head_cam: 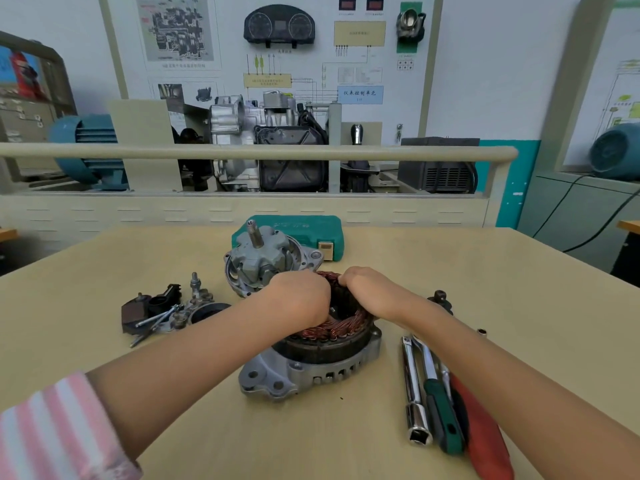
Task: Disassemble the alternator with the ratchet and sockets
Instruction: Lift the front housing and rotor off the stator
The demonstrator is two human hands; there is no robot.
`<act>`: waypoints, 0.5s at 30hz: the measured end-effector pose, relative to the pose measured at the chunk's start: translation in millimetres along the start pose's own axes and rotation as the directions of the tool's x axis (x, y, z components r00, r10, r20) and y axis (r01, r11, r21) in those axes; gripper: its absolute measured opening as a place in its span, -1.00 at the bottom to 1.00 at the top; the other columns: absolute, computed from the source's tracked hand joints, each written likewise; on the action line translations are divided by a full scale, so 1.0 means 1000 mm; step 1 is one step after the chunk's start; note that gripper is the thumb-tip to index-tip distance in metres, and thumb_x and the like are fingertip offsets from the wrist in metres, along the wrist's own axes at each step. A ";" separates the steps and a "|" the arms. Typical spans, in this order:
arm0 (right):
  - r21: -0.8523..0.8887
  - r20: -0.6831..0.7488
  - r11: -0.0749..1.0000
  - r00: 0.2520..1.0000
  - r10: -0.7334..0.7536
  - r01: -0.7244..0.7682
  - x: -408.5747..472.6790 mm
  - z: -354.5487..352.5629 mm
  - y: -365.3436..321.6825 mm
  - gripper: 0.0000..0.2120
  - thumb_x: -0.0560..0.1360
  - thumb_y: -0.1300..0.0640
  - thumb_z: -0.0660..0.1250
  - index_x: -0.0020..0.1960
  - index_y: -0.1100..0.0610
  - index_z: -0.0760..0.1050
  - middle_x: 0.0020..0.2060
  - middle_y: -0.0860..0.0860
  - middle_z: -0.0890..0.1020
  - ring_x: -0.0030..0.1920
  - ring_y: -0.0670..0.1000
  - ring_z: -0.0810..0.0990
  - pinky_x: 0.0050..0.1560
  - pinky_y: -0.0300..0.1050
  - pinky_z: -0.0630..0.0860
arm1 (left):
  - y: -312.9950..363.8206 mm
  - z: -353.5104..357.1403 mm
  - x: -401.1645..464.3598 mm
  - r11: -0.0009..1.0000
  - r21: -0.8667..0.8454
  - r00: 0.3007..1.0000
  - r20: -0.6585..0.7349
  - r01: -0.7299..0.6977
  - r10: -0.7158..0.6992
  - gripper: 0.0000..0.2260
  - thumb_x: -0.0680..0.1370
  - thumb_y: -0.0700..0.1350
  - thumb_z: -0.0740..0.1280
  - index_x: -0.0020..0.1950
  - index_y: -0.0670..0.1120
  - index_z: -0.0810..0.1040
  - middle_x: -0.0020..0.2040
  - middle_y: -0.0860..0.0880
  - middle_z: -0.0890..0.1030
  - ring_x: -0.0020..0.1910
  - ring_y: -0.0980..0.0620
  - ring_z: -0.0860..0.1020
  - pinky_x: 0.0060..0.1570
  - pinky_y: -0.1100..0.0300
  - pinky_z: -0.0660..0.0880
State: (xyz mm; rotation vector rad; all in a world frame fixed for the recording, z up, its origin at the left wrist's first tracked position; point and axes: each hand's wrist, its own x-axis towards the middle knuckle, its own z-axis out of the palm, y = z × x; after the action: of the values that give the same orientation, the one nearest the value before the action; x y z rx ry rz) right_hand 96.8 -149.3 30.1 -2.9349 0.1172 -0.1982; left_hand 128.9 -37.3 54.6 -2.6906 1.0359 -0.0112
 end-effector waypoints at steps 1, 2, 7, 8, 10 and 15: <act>0.016 -0.003 1.000 1.000 0.009 -0.009 0.000 0.000 0.000 -0.70 0.60 0.29 0.07 0.26 0.34 0.42 0.23 0.24 0.46 0.25 0.16 0.41 0.25 -0.02 0.30 | 0.000 0.000 0.000 1.000 0.017 0.999 -0.035 -0.001 0.001 -0.67 0.62 -0.01 0.21 0.27 -0.20 0.47 0.20 -0.12 0.54 0.15 -0.09 0.52 -0.08 0.11 0.41; 0.058 -0.008 0.998 1.000 0.029 -0.028 -0.001 -0.001 -0.001 -0.70 0.59 0.29 0.07 0.26 0.33 0.42 0.23 0.24 0.46 0.24 0.17 0.42 0.24 -0.02 0.30 | -0.001 0.000 0.000 0.999 0.038 0.998 -0.061 -0.002 0.005 -0.67 0.62 0.00 0.21 0.26 -0.19 0.47 0.18 -0.12 0.54 0.14 -0.08 0.53 -0.11 0.13 0.40; 0.386 0.026 0.898 0.975 0.219 -0.212 -0.006 -0.001 -0.008 -0.70 0.60 0.24 0.08 0.24 0.33 0.42 0.19 0.25 0.48 0.22 0.19 0.44 0.22 -0.01 0.35 | -0.005 0.002 0.000 0.996 0.079 0.999 -0.031 -0.033 0.036 -0.68 0.63 0.02 0.18 0.22 -0.18 0.49 0.16 -0.10 0.54 0.08 -0.06 0.52 -0.15 0.13 0.36; 0.460 0.048 0.853 0.967 0.252 -0.245 -0.008 -0.003 -0.009 -0.70 0.60 0.18 0.08 0.22 0.32 0.43 0.17 0.25 0.50 0.18 0.21 0.46 0.17 0.02 0.41 | -0.005 0.002 0.000 0.996 0.080 0.999 -0.024 -0.041 0.043 -0.67 0.63 0.04 0.18 0.22 -0.18 0.49 0.15 -0.11 0.54 0.08 -0.07 0.51 -0.15 0.13 0.36; 0.596 0.150 0.728 0.938 0.312 -0.338 -0.011 -0.006 -0.008 -0.75 0.60 0.08 0.13 0.13 0.22 0.45 0.08 0.18 0.57 0.05 0.15 0.54 -0.05 0.02 0.50 | -0.007 0.002 0.001 0.996 0.077 0.998 -0.018 -0.052 0.054 -0.61 0.61 0.13 0.17 0.19 -0.17 0.50 0.03 -0.10 0.53 -0.01 -0.06 0.49 -0.16 0.12 0.36; 0.533 0.306 0.705 0.883 0.355 -0.468 -0.012 -0.015 -0.008 -0.75 0.51 0.16 0.30 0.16 0.18 0.44 -0.01 0.12 0.59 -0.03 0.05 0.57 -0.18 -0.11 0.51 | -0.008 0.001 0.003 0.997 0.058 0.999 -0.008 -0.042 0.042 -0.59 0.58 0.23 0.16 -0.05 -0.12 0.48 -0.32 0.01 0.37 -0.17 0.01 0.43 -0.19 0.15 0.39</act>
State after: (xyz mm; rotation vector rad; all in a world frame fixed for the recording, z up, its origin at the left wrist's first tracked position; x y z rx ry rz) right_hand 83.4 -143.6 44.7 -2.2023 0.5739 0.0947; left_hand 136.8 -33.6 55.0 -2.6184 1.0777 -0.0450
